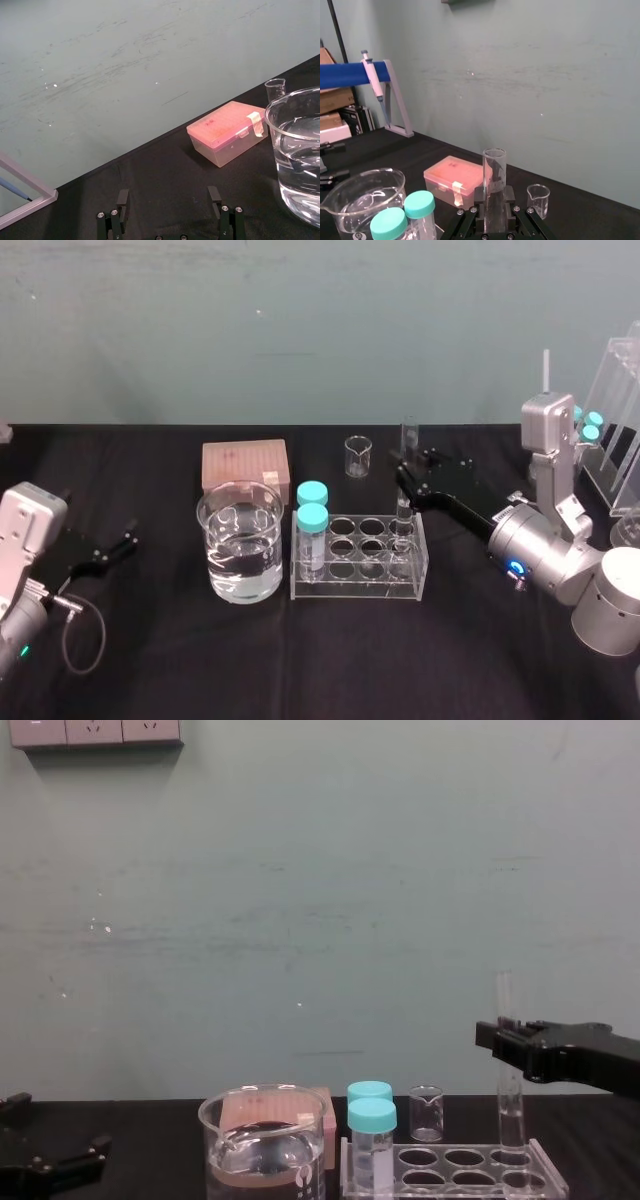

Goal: Hold the test tube with one hand and immerse one end into the beaker, then return it to the test tube rack.

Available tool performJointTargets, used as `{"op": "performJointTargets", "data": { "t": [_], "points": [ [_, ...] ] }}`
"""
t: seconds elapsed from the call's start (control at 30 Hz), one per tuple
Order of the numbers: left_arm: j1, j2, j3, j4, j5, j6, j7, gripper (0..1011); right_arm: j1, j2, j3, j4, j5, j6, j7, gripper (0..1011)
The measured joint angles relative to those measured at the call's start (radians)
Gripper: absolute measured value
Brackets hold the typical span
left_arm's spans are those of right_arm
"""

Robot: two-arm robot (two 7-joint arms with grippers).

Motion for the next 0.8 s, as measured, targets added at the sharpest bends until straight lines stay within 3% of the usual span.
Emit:
{"op": "performJointTargets", "data": {
  "t": [0.33,0.8],
  "points": [
    [0.0,0.0,0.0,0.0,0.0,0.0,0.0,1000,0.004,0.005,0.014,-0.036,0.014,-0.019,0.014,226],
    [0.0,0.0,0.0,0.0,0.0,0.0,0.0,1000,0.04,0.041,0.073,-0.141,0.021,-0.05,-0.004,226]
  ]
}}
